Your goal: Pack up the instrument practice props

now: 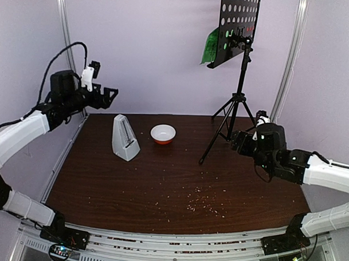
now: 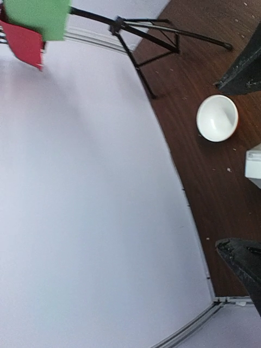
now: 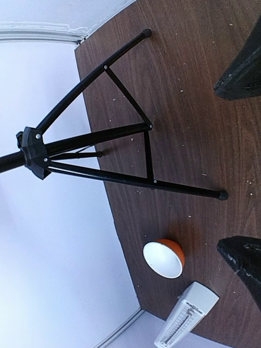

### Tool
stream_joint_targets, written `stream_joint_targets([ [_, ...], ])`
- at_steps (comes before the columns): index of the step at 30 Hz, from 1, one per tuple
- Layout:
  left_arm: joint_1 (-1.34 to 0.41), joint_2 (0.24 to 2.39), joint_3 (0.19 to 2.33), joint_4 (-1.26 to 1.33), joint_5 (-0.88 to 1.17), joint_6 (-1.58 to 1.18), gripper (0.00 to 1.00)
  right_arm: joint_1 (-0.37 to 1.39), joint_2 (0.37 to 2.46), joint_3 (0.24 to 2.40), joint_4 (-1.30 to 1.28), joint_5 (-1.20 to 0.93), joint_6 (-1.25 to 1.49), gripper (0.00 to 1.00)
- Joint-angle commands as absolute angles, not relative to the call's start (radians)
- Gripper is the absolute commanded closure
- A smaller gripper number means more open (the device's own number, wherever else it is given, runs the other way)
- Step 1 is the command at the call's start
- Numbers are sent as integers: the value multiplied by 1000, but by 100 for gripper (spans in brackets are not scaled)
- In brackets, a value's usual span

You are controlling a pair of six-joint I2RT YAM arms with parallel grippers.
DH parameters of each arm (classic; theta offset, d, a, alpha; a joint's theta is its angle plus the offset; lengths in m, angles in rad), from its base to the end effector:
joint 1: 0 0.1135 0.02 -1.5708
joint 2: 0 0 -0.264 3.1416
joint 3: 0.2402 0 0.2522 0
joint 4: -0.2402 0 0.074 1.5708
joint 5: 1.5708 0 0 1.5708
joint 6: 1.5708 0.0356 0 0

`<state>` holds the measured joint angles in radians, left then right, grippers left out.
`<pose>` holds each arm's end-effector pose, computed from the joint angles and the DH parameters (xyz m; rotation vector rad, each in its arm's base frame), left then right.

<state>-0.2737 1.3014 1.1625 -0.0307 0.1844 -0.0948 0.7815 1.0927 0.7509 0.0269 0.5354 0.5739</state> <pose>0.2948 -0.0896 0.3751 0.2925 1.7324 -0.4299 0.1895 0.1624 0.2899 0.1726 1.8554 0.4414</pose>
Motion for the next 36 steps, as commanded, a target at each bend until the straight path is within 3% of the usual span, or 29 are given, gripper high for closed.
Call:
stream_joint_targets([
  [1,-270,1244,1259,-198,275,-183,4,672,1192,821,-1,305,601,11],
  [9,-270,1162,1273,-280,390,-223,3,534,1441,991,30,185,664,15],
  [16,-270,1136,1034,-198,226,-192,2,505,1664,1164,40,207,694,17],
  [22,-269,1111,1012,-222,133,-144,2,502,1795,1268,49,292,736,18],
  [36,-269,1075,989,-213,110,-127,2,500,1894,1328,170,423,716,43],
])
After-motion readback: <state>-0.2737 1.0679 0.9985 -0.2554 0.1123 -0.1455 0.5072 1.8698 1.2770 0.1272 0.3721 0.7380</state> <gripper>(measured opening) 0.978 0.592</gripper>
